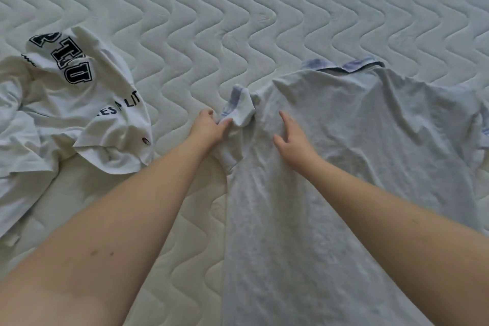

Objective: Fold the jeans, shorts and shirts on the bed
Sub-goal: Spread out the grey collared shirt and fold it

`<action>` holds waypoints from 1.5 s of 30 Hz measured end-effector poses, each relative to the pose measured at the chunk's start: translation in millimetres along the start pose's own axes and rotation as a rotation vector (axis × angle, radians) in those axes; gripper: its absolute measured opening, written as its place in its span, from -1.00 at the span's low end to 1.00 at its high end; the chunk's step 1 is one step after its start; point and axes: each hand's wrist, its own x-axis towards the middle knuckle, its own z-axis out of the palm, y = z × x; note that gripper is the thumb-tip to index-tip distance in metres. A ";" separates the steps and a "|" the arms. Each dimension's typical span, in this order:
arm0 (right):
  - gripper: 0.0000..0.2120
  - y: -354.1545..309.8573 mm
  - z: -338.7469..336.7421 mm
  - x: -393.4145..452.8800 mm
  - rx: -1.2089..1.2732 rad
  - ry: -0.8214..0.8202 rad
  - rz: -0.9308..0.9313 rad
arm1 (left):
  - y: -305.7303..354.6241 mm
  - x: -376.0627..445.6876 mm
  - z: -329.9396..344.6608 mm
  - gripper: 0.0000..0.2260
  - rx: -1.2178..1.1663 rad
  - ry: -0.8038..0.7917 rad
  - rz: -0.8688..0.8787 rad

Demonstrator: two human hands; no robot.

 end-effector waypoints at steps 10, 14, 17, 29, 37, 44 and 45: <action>-0.34 16.5 20.8 36.1 -0.254 -0.035 0.005 | -39.4 -19.6 -10.4 -0.83 -0.332 0.202 0.026; -0.36 20.5 17.4 37.4 -0.288 -0.060 -0.019 | -66.5 -43.1 -4.7 -0.86 -0.392 0.363 -0.011; -0.34 23.4 14.3 38.5 -0.307 -0.103 -0.037 | -87.1 -59.7 6.0 -0.72 -0.283 0.383 -0.196; -0.39 19.8 15.7 37.3 -0.346 -0.084 -0.029 | -42.0 -2.5 -13.5 -0.56 0.551 0.276 0.422; -0.40 20.8 13.4 36.5 -0.320 -0.070 -0.048 | -37.9 29.2 -52.2 -0.70 0.423 0.062 0.417; -0.39 18.9 19.3 38.6 -0.377 -0.010 -0.013 | -57.2 25.7 -62.5 -0.49 0.232 0.306 -0.041; -0.39 18.9 19.5 38.9 -0.387 -0.012 -0.014 | -58.9 23.6 -57.7 -0.50 0.175 0.253 -0.078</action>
